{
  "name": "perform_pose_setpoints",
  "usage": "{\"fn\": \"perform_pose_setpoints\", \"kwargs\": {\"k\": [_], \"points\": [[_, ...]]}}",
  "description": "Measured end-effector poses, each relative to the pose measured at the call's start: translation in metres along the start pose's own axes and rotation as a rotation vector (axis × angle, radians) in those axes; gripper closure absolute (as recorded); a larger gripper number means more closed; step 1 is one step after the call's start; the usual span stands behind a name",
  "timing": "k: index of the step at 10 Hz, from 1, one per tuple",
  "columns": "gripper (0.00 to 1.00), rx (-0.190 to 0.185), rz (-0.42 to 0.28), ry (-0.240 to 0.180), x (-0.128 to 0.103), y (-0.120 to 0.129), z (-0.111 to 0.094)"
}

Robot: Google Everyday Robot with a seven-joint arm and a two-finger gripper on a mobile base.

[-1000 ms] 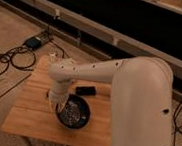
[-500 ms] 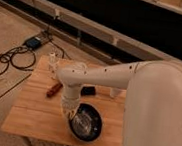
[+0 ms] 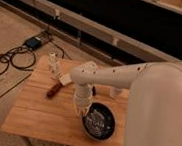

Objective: Drag the ceramic bowl in a circle

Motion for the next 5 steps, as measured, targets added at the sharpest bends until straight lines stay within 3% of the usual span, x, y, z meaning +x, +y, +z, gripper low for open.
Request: {"fn": "perform_pose_setpoints", "kwargs": {"k": [3, 5], "points": [[1.00, 0.031, -0.024, -0.051, -0.045, 0.003, 0.001], [1.00, 0.025, -0.071, -0.075, -0.068, 0.028, 0.000]]}}
